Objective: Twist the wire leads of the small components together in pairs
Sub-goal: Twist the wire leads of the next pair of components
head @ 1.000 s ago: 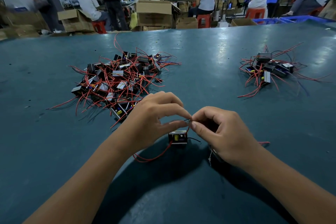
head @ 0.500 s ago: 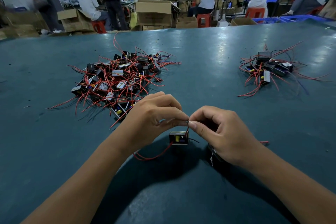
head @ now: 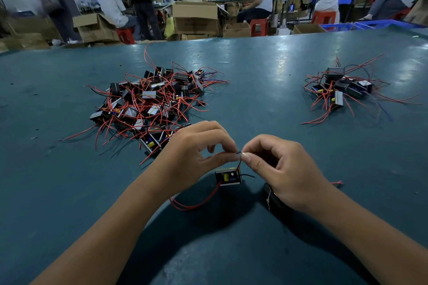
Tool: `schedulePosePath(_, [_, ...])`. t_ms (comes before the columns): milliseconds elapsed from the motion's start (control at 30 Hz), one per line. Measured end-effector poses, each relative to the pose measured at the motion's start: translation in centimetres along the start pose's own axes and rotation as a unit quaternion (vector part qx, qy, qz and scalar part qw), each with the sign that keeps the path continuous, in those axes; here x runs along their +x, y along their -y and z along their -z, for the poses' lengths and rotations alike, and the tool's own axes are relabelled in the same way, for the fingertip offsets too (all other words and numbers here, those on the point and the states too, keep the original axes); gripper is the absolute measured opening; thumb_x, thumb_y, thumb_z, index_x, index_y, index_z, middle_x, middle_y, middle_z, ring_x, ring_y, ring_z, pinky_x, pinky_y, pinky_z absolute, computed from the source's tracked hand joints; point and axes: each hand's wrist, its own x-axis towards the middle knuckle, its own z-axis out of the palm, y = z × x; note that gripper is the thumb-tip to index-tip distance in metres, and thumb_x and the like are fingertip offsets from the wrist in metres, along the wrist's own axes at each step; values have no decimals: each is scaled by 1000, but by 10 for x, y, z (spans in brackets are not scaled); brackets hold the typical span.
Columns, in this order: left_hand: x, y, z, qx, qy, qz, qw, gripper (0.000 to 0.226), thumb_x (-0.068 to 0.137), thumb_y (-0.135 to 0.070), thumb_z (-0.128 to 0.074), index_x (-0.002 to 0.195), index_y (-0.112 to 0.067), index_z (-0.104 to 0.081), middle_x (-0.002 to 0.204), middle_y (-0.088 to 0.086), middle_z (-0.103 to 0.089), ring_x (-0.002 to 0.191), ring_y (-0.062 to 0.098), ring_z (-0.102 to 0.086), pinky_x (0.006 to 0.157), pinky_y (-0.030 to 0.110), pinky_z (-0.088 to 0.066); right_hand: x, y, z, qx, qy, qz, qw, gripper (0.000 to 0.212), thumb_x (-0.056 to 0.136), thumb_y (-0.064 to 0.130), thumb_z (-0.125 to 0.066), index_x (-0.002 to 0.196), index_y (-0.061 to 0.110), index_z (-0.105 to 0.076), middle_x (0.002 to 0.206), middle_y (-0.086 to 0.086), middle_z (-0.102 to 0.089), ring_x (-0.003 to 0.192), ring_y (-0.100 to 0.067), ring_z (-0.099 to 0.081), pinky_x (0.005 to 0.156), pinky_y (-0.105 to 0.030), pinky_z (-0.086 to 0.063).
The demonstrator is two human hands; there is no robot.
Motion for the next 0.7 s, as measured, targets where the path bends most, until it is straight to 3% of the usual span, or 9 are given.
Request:
schedulePosePath(200, [0, -3, -1, -7, 7, -11, 1000, 6, 87, -18, -77, 89, -12, -75, 89, -5, -65, 80, 19, -61, 66, 36, -49, 1, -3, -1, 6, -5, -15, 1000, 13, 93, 19, -67, 81, 24, -65, 66, 17, -58, 61, -2, -52, 60, -12, -38])
schedulePosePath(367, [1, -4, 6, 7, -19, 1, 1000, 18, 85, -24, -77, 100, -15, -76, 96, -5, -63, 86, 10, -58, 72, 27, -49, 2, -1, 0, 3, -3, -10, 1000, 10, 91, 26, -64, 81, 25, -64, 67, 16, -59, 61, -2, -51, 59, -13, -39])
schedulePosePath(533, [3, -8, 6, 70, -9, -24, 997, 11, 86, -27, -76, 91, -17, -79, 91, -4, -63, 82, 21, -60, 72, 42, -49, 2, 2, 0, -14, 3, 13, 1000, 7, 90, 27, -63, 83, 25, -66, 75, 12, -61, 65, -5, -54, 61, -15, -41])
schedulePosePath(700, [4, -12, 7, 146, 13, -61, 987, 15, 93, -30, -68, 93, -18, -77, 91, -3, -65, 80, 22, -59, 68, 46, -46, 1, 4, 0, -43, -1, 34, 999, 7, 90, 22, -62, 84, 20, -67, 75, 10, -60, 68, -9, -55, 61, -15, -40])
